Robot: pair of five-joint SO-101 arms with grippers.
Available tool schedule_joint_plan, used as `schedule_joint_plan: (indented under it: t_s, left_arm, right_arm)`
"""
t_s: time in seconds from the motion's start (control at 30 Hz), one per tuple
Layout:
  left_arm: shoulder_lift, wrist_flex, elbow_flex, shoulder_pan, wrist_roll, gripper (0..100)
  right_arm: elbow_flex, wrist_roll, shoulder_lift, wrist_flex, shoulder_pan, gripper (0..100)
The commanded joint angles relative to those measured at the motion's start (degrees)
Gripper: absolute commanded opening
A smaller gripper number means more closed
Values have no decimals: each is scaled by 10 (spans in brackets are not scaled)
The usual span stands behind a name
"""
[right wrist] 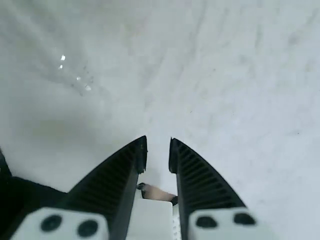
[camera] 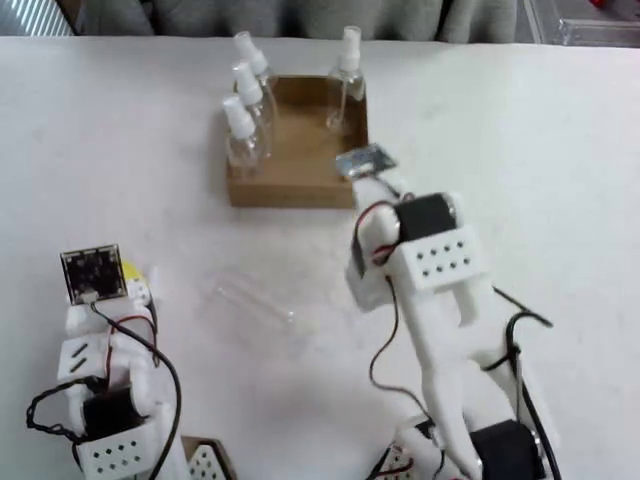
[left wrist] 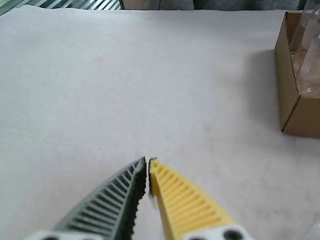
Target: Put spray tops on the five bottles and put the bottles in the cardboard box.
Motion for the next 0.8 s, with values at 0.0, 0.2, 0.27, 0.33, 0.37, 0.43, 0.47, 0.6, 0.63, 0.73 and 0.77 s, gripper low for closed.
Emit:
schedule_joint_plan:
  t_s: [0.0, 0.2, 0.27, 0.33, 0.37, 0.43, 0.47, 0.6, 0.63, 0.73, 0.77]
  left_arm:
    - [-2, 12, 0, 6, -4, 24]
    - [-2, 13, 0, 6, -4, 24]
    - [-2, 13, 0, 6, -4, 24]
    - [-2, 13, 0, 6, -4, 24]
    - [-2, 13, 0, 6, -4, 24]
    - [-2, 13, 0, 6, -4, 24]
    - [-2, 13, 0, 6, -4, 24]
    - [-2, 13, 0, 6, -4, 24]
    - [-2, 13, 0, 6, -4, 24]
    - [-2, 12, 0, 7, -4, 24]
    - [-2, 12, 0, 7, -4, 24]
  right_arm:
    - [17, -3, -57, 17, -66, 46]
    - [28, -7, -93, 17, -175, 101]
    - [28, -7, -84, 15, -203, 159]
    - [29, -6, -62, -6, -214, 215]
    - [29, -5, -47, -17, -215, 239]
    - [29, -3, -7, -36, -218, 276]
    - [28, -3, 13, -45, -224, 289]
    - [25, -5, 73, -90, -254, 310]
    - [24, -7, 79, -100, -262, 310]
    - [24, -8, 80, -122, -289, 309]
    - [24, -8, 80, -124, -295, 309]
